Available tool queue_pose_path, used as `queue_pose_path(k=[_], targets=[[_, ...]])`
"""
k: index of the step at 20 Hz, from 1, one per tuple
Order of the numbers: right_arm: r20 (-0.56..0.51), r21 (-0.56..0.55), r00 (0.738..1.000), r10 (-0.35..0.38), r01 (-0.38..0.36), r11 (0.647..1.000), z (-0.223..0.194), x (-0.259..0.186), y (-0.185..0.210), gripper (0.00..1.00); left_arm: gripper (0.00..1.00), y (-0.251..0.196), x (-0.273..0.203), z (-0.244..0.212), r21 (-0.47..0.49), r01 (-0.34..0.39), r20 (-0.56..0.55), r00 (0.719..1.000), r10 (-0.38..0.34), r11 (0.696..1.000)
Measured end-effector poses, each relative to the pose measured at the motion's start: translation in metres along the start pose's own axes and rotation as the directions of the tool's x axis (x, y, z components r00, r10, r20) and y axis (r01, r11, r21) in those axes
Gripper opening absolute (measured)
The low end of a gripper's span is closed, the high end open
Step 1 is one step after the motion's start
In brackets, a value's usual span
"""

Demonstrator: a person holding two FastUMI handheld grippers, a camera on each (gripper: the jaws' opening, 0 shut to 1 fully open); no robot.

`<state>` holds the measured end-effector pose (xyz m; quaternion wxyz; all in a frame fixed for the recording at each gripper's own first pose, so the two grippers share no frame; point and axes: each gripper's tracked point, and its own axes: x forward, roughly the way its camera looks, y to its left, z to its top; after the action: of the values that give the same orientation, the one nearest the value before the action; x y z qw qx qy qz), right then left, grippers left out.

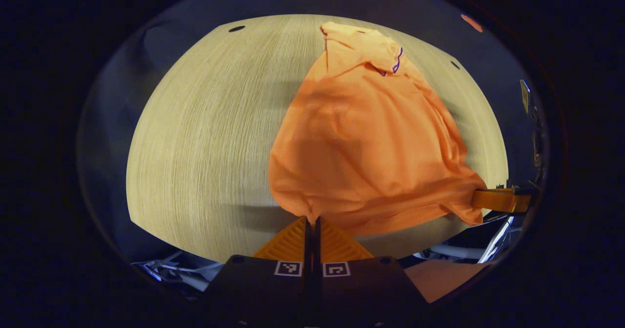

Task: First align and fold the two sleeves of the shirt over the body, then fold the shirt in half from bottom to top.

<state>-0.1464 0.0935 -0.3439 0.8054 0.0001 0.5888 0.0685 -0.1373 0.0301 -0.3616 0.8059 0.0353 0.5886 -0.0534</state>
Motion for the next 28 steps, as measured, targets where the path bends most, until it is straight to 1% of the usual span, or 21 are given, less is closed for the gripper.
queue_pose_path(k=[5,8,12,16,21,22,24,28], targets=[[0.072,0.017,0.996,0.045,-0.046,0.999,0.050,-0.018,0.011,0.00,0.01,0.004,-0.008,0.063,0.042,-0.010,0.099,0.995,0.006,0.999],[0.107,-0.005,0.993,0.041,-0.041,0.999,0.081,-0.025,0.011,0.00,0.01,-0.001,-0.004,0.097,0.038,0.004,0.136,0.991,-0.010,0.999],[0.167,-0.019,0.985,0.035,-0.032,0.999,0.133,-0.031,0.013,0.00,0.01,0.000,-0.001,0.152,0.045,0.010,0.198,0.980,-0.018,0.999],[0.235,-0.044,0.972,0.031,-0.021,0.999,0.187,-0.037,0.018,0.00,0.01,0.003,0.007,0.211,0.039,0.014,0.250,0.968,-0.023,0.999],[0.309,-0.067,0.951,0.024,-0.004,0.998,0.251,-0.045,0.024,0.00,0.01,0.004,0.019,0.296,0.062,0.001,0.310,0.950,-0.020,0.998],[0.322,-0.060,0.946,0.023,-0.004,0.998,0.263,-0.043,0.025,0.00,0.01,0.007,0.010,0.298,0.060,0.001,0.322,0.946,-0.021,0.998],[0.345,-0.040,0.938,0.027,-0.014,0.999,0.288,-0.042,0.027,0.00,0.01,0.007,0.019,0.337,0.061,-0.010,0.347,0.938,-0.012,0.998],[0.372,-0.006,0.928,0.027,-0.027,1.000,0.330,-0.034,0.027,0.00,0.01,0.012,0.024,0.391,0.083,-0.052,0.395,0.919,0.015,0.995]])
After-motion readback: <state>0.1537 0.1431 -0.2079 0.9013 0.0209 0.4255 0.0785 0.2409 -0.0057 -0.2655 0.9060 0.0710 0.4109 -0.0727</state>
